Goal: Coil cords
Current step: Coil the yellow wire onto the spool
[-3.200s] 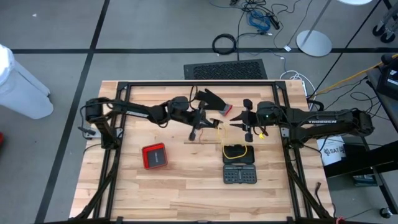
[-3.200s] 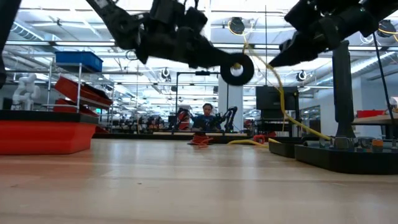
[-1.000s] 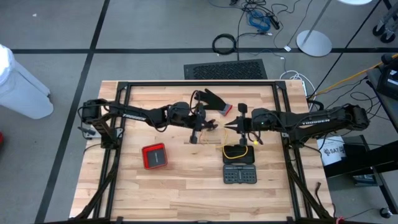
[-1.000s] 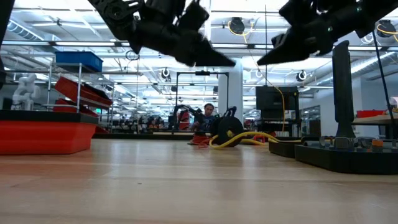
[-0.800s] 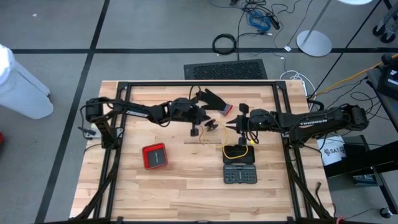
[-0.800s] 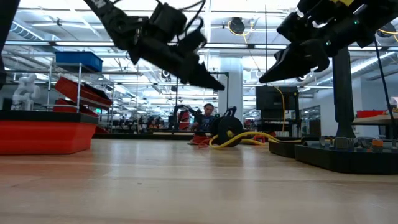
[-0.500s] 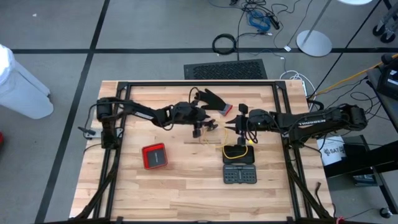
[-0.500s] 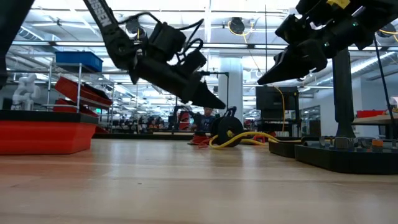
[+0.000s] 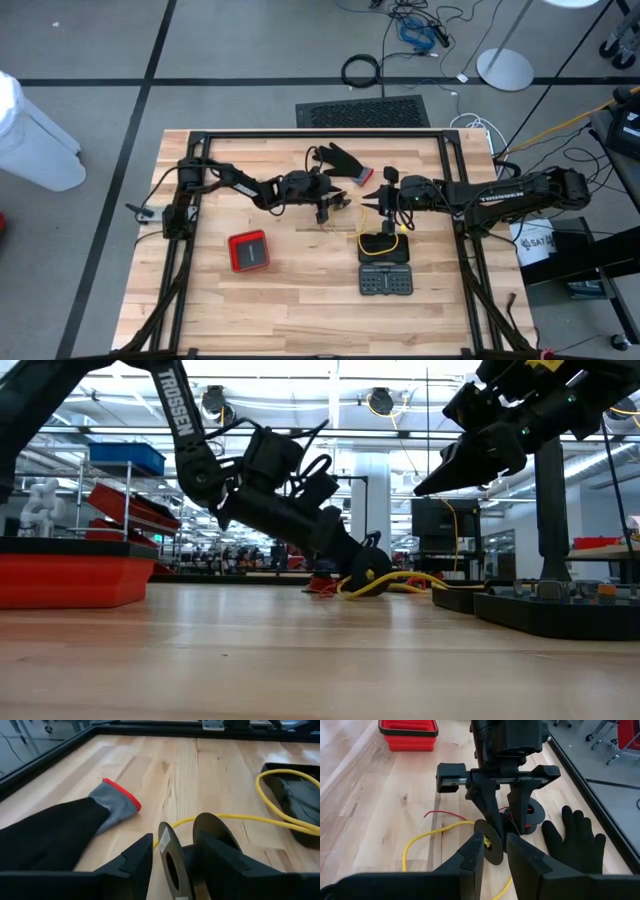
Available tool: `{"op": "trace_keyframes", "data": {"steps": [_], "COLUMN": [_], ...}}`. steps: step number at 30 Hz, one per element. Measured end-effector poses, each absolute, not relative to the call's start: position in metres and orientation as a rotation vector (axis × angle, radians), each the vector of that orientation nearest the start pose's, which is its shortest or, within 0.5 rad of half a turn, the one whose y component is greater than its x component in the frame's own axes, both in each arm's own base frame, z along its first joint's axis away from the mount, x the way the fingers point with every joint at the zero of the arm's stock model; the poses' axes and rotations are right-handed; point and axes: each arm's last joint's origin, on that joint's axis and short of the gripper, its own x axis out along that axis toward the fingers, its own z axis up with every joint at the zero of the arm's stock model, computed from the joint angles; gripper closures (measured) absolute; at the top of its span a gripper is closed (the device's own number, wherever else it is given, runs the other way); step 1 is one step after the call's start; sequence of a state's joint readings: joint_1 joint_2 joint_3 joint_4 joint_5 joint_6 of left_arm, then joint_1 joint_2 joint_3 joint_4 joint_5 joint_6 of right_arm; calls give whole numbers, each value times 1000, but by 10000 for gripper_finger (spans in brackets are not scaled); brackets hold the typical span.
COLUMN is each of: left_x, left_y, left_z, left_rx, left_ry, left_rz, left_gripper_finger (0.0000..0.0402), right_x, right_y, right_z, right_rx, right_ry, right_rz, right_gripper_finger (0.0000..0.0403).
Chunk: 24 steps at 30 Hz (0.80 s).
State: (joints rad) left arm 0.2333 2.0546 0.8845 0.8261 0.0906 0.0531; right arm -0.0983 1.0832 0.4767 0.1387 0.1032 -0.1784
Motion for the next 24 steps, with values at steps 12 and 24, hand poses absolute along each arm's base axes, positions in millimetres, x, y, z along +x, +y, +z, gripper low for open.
{"op": "trace_keyframes", "data": {"steps": [12,24], "left_x": [379,371], "left_y": [80,76], "left_z": [98,173], "left_rx": [67,94], "left_ry": [304,92], "left_rz": [127,32], "left_gripper_finger": [394,399], "right_x": [217,211], "right_y": [-24,-24], "right_z": [203,212], "right_rx": [-168,-182], "right_ry": [484,444], "right_rz": [-157,-167], "right_gripper_finger": [330,330]}}
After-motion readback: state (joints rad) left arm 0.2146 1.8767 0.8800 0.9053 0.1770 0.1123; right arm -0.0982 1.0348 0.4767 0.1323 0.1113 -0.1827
